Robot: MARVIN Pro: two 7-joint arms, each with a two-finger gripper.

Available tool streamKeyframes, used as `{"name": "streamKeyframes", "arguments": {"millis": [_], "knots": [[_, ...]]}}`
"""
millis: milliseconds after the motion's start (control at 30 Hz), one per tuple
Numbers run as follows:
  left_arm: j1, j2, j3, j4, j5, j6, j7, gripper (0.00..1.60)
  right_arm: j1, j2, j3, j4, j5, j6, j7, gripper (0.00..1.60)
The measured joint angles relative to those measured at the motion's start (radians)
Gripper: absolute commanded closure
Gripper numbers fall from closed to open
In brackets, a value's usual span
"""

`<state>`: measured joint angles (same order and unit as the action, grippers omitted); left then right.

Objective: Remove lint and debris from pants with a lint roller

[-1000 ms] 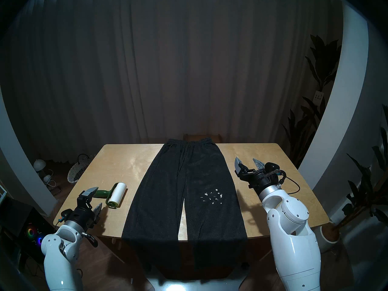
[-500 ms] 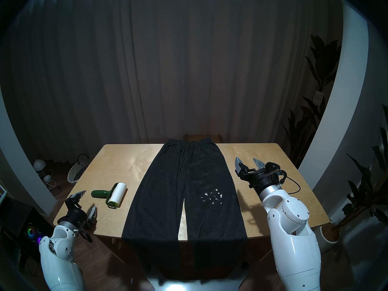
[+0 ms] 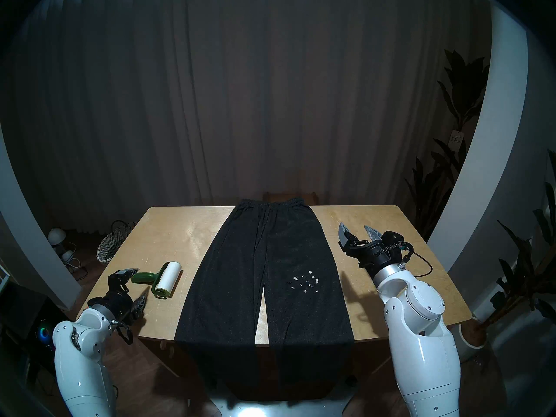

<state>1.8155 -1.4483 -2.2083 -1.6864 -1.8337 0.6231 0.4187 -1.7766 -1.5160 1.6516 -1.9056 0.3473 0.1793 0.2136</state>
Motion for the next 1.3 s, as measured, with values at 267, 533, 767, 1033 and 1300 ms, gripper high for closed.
{"name": "streamKeyframes", "arguments": {"millis": [267, 533, 767, 1033, 1300], "knots": [[-0.026, 0.004, 0.029, 0.012, 0.065, -0.05, -0.003, 0.0, 0.007, -0.004, 0.001, 0.0, 0.004, 0.002, -0.002, 0.0], [-0.062, 0.025, 0.066, 0.041, 0.105, -0.07, 0.002, 0.0, 0.011, -0.005, 0.009, -0.001, 0.007, 0.002, -0.009, 0.0], [-0.099, 0.042, 0.089, 0.073, 0.122, -0.084, 0.007, 0.0, 0.01, -0.007, 0.014, -0.005, 0.008, 0.002, -0.017, 0.0], [-0.14, 0.052, 0.103, 0.116, 0.122, -0.096, 0.003, 0.0, 0.005, -0.009, 0.017, -0.011, 0.01, 0.001, -0.024, 0.0], [-0.171, 0.06, 0.115, 0.157, 0.124, -0.108, -0.026, 0.0, -0.003, -0.011, 0.018, -0.017, 0.011, 0.0, -0.029, 0.0]]}}
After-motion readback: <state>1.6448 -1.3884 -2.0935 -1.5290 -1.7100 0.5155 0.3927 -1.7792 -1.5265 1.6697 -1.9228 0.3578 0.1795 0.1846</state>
